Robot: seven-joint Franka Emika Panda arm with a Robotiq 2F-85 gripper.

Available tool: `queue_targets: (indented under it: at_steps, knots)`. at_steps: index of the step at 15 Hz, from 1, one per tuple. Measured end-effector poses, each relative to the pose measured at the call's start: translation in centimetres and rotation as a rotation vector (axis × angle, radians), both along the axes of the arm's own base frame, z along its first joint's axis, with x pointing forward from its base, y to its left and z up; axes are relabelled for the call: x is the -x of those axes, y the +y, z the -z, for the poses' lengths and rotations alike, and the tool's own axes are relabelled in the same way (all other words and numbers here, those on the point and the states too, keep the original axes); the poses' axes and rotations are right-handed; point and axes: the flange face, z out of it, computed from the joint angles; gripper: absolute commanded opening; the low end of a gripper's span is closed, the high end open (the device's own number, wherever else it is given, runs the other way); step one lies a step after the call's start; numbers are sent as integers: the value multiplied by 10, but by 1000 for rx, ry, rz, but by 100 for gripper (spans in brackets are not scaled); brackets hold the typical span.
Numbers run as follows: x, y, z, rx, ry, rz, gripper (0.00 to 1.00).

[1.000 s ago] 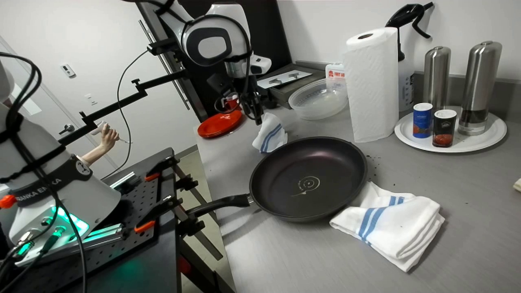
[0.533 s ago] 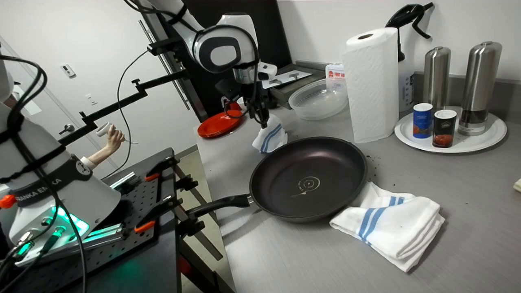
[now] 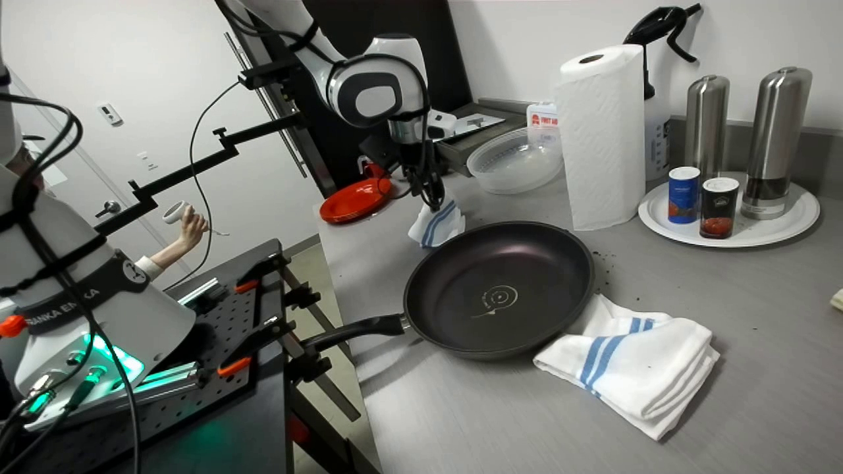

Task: Use the left white towel to wipe the pan

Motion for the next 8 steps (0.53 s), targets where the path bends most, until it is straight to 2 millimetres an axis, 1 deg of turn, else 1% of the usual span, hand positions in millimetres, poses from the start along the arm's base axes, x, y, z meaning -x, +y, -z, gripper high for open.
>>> queue_targets:
  at_steps: [8]
  knots:
    - [7,7,32,0,42,-5,100]
